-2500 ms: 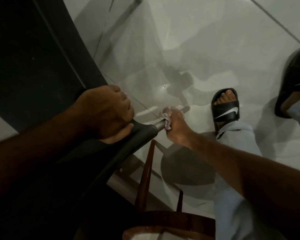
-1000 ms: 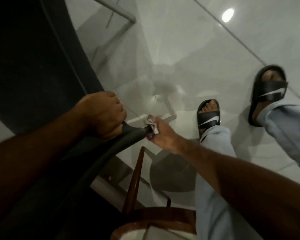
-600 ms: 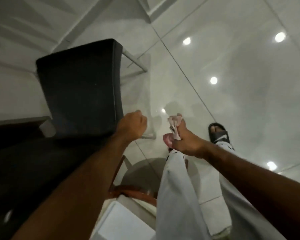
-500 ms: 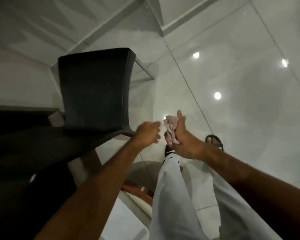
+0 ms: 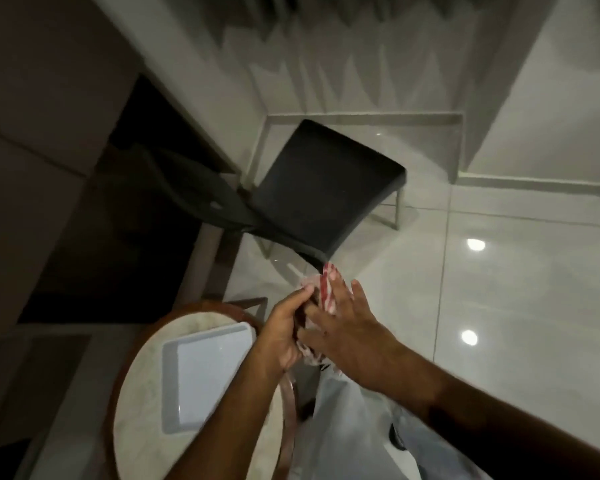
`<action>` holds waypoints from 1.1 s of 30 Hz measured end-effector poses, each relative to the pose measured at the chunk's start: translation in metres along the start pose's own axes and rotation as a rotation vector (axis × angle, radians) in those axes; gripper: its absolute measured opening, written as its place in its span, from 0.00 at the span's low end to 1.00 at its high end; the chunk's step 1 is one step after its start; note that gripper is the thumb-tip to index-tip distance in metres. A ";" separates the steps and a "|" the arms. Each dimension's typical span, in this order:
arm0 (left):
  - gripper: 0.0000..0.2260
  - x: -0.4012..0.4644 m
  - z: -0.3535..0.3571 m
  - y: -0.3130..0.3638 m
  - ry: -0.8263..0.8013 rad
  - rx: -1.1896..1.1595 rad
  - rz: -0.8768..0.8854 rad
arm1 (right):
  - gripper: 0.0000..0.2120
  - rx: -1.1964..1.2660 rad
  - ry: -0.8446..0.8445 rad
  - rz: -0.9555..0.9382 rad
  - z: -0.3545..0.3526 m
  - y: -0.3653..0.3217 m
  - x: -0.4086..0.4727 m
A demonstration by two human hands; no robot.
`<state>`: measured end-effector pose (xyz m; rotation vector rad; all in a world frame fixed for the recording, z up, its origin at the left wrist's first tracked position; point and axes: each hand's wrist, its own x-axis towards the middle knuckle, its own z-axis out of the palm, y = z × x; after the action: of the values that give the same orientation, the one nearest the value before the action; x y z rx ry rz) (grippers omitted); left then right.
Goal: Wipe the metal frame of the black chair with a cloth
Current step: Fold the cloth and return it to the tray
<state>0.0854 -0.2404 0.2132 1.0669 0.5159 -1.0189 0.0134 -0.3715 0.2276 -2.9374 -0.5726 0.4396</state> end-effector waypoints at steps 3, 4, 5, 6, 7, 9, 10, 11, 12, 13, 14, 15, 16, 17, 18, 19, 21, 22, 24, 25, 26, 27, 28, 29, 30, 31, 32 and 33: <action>0.22 -0.020 -0.033 0.003 0.034 -0.114 0.035 | 0.34 0.049 -0.043 -0.219 -0.006 -0.023 0.014; 0.23 -0.024 -0.043 0.002 0.046 -0.137 0.048 | 0.35 0.103 -0.049 -0.318 -0.004 -0.029 0.017; 0.23 -0.028 -0.057 0.003 0.067 -0.164 0.067 | 0.33 0.193 -0.073 -0.407 -0.005 -0.035 0.022; 0.23 -0.031 -0.070 0.003 0.093 -0.188 0.085 | 0.29 0.337 -0.074 -0.462 -0.007 -0.040 0.026; 0.22 -0.033 -0.084 0.001 0.128 -0.212 0.095 | 0.23 0.556 -0.026 -0.456 -0.007 -0.045 0.030; 0.22 -0.036 -0.109 -0.004 0.206 -0.228 0.100 | 0.14 0.976 0.185 -0.207 -0.006 -0.052 0.038; 0.22 -0.038 -0.123 -0.006 0.236 -0.228 0.094 | 0.11 1.114 0.278 0.002 -0.003 -0.055 0.048; 0.22 -0.038 -0.135 -0.008 0.264 -0.229 0.086 | 0.10 1.248 0.275 0.211 0.000 -0.059 0.059; 0.21 -0.037 -0.147 -0.010 0.289 -0.233 0.081 | 0.11 1.384 0.172 0.378 0.003 -0.062 0.073; 0.21 -0.036 -0.159 -0.011 0.304 -0.238 0.080 | 0.12 1.478 0.006 0.480 0.009 -0.066 0.088; 0.20 -0.034 -0.170 -0.012 0.312 -0.231 0.084 | 0.11 1.509 -0.153 0.510 0.016 -0.070 0.102; 0.20 -0.033 -0.180 -0.013 0.318 -0.209 0.092 | 0.09 1.529 -0.277 0.509 0.023 -0.075 0.115; 0.20 -0.033 -0.187 -0.013 0.328 -0.155 0.100 | 0.08 1.552 -0.362 0.511 0.029 -0.080 0.126; 0.22 -0.032 -0.197 -0.011 0.343 -0.092 0.107 | 0.10 1.582 -0.413 0.528 0.038 -0.088 0.139; 0.23 -0.031 -0.208 -0.010 0.356 -0.037 0.109 | 0.10 1.588 -0.438 0.561 0.047 -0.096 0.152; 0.22 -0.030 -0.220 -0.009 0.369 -0.001 0.106 | 0.08 1.575 -0.453 0.596 0.056 -0.106 0.164; 0.16 -0.024 -0.245 -0.007 0.420 0.051 0.095 | 0.06 1.542 -0.486 0.645 0.076 -0.123 0.185; 0.14 -0.021 -0.258 -0.006 0.465 0.098 0.084 | 0.08 1.516 -0.490 0.663 0.087 -0.133 0.196; 0.12 -0.013 -0.285 -0.004 0.552 0.264 0.040 | 0.15 1.458 -0.470 0.691 0.107 -0.150 0.214; 0.12 -0.010 -0.300 -0.003 0.542 0.360 0.007 | 0.20 1.452 -0.465 0.700 0.117 -0.157 0.219; 0.12 -0.008 -0.313 -0.002 0.484 0.436 -0.023 | 0.23 1.451 -0.466 0.712 0.124 -0.161 0.223; 0.13 -0.005 -0.328 -0.002 0.417 0.483 -0.057 | 0.24 1.453 -0.477 0.744 0.132 -0.163 0.228; 0.16 -0.002 -0.341 -0.004 0.374 0.537 -0.100 | 0.24 1.452 -0.485 0.776 0.140 -0.164 0.231; 0.21 0.001 -0.351 -0.006 0.364 0.605 -0.145 | 0.21 1.439 -0.489 0.791 0.146 -0.165 0.235; 0.24 0.004 -0.360 -0.008 0.370 0.672 -0.178 | 0.16 1.411 -0.496 0.791 0.151 -0.166 0.240; 0.25 0.007 -0.366 -0.012 0.380 0.716 -0.185 | 0.11 1.356 -0.526 0.784 0.155 -0.165 0.244; 0.25 0.012 -0.373 -0.018 0.388 0.727 -0.180 | 0.08 1.288 -0.576 0.769 0.159 -0.165 0.249; 0.24 0.017 -0.378 -0.024 0.398 0.747 -0.180 | 0.07 1.215 -0.643 0.739 0.164 -0.164 0.255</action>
<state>0.1141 0.0879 0.0266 1.9400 0.5698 -1.1972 0.1321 -0.1129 0.0335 -1.6622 0.6154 1.2425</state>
